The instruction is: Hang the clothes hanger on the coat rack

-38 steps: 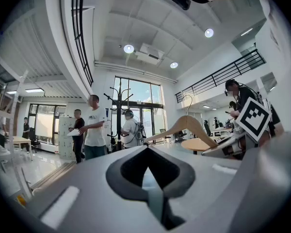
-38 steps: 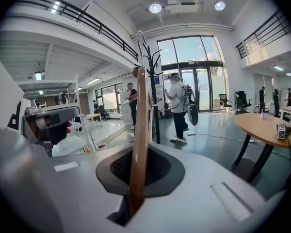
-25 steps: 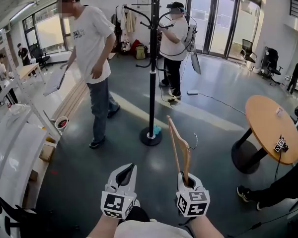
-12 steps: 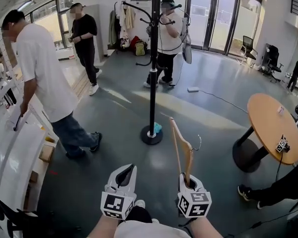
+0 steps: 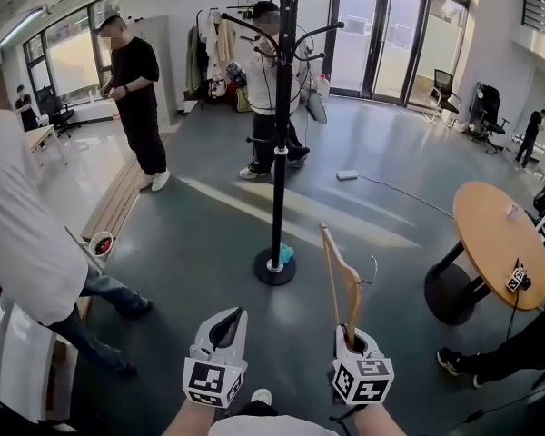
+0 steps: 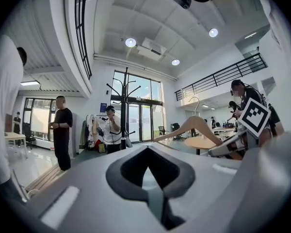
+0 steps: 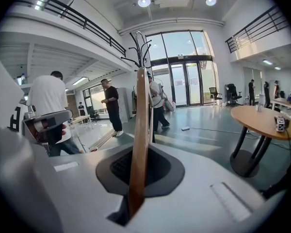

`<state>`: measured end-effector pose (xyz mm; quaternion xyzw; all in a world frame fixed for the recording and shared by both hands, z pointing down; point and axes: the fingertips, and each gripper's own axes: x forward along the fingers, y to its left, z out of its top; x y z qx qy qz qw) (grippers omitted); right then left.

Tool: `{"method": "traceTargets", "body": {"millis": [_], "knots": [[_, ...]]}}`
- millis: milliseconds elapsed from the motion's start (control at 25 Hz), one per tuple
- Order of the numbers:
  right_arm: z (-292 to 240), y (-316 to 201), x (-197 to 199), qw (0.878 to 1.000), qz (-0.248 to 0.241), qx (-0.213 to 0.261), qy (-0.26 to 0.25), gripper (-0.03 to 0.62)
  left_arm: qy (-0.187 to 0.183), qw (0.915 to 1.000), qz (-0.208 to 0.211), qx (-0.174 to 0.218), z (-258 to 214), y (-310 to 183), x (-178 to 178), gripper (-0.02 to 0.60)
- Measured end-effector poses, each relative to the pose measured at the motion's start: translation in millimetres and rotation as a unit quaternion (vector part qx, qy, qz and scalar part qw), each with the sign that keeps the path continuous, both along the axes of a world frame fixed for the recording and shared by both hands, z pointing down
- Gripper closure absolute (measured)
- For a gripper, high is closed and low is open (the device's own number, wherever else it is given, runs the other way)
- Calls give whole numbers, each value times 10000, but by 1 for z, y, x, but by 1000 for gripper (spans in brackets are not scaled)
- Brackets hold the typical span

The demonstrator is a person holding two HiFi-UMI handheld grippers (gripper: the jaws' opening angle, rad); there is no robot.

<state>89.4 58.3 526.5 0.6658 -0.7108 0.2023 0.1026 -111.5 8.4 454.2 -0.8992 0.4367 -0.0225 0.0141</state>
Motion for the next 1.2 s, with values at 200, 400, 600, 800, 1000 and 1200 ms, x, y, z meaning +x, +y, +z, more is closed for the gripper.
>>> {"method": "traceTargets", "body": {"millis": [200, 400, 600, 800, 1000, 1200], "knots": [[-6, -37, -6, 9998, 194, -38, -4, 566, 12, 9999, 116, -24, -5, -39, -15, 581], [-4, -70, -4, 9995, 285, -86, -43, 566, 20, 9998, 113, -147, 3, -76, -20, 581], [7, -105, 10, 9993, 333, -175, -88, 566, 7, 9997, 57, -221, 12, -111, -13, 581], [16, -156, 39, 9993, 275, -225, -130, 566, -12, 9996, -122, -244, 17, -158, 6, 581], [13, -218, 72, 9998, 89, -139, -128, 566, 0, 9992, -383, -103, 8, -210, 33, 581], [2, -273, 112, 9999, -132, -12, -97, 566, 51, 9984, -564, 48, -5, -254, 74, 581]]}}
